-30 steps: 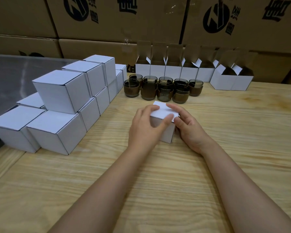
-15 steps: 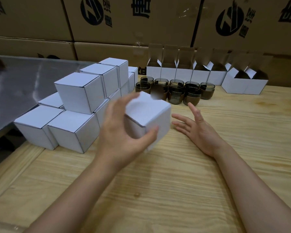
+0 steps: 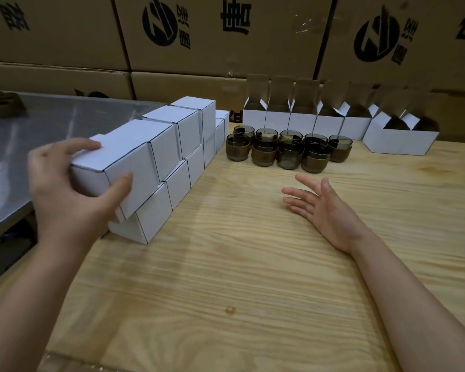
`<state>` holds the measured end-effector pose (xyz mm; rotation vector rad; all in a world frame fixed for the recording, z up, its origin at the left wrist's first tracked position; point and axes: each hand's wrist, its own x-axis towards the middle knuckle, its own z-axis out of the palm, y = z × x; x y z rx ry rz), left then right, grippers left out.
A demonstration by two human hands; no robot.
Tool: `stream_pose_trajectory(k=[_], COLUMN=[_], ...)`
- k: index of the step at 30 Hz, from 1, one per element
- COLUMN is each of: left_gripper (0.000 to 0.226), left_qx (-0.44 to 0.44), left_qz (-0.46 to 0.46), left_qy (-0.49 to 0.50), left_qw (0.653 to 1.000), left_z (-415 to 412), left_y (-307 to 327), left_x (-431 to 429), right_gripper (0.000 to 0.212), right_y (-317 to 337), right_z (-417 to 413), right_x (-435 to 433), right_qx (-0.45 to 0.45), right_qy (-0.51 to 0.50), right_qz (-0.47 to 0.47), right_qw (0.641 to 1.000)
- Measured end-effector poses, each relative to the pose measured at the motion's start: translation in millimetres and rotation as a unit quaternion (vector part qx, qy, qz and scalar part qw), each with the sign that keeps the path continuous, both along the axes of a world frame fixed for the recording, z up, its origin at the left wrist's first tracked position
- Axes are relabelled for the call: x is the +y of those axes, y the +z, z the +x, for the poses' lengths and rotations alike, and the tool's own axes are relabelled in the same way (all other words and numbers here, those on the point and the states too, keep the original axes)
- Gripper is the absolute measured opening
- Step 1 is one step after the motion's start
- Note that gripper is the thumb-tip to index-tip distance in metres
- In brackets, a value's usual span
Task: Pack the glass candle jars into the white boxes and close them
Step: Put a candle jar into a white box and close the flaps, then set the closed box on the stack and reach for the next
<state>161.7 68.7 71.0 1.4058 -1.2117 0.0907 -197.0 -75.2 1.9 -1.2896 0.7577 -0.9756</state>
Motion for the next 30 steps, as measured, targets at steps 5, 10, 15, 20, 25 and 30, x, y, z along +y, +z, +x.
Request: stream_pose_trajectory(k=[5, 10, 15, 20, 25, 30], left_gripper=[0.053, 0.055, 0.073, 0.056, 0.016, 0.018], left_qx=[-0.033, -0.018, -0.004, -0.223, -0.284, -0.103], left_qz=[-0.016, -0.014, 0.032, -0.134, -0.170, 0.136], left_qy=[0.056, 0.068, 0.084, 0.066, -0.123, -0.206], left_qw=[0.998, 0.997, 0.996, 0.963, 0.936, 0.963], left_z=[-10, -9, -9, -32, -126, -188], left_y=[-14, -15, -11, 0, -14, -56], left_x=[-12, -20, -18, -16, -47, -82], right_gripper=[0.057, 0.053, 0.053, 0.057, 0.054, 0.051], right_y=[1, 2, 3, 5, 7, 7], right_z=[0, 0, 0, 1, 2, 3], right_x=[0, 1, 3, 5, 7, 8], right_qx=[-0.003, -0.009, -0.014, -0.015, -0.023, -0.022], right_qy=[-0.002, 0.000, -0.002, -0.002, -0.005, -0.011], right_qz=[0.007, 0.009, 0.012, 0.013, 0.018, 0.021], right_qw=[1.000, 1.000, 1.000, 1.000, 1.000, 0.999])
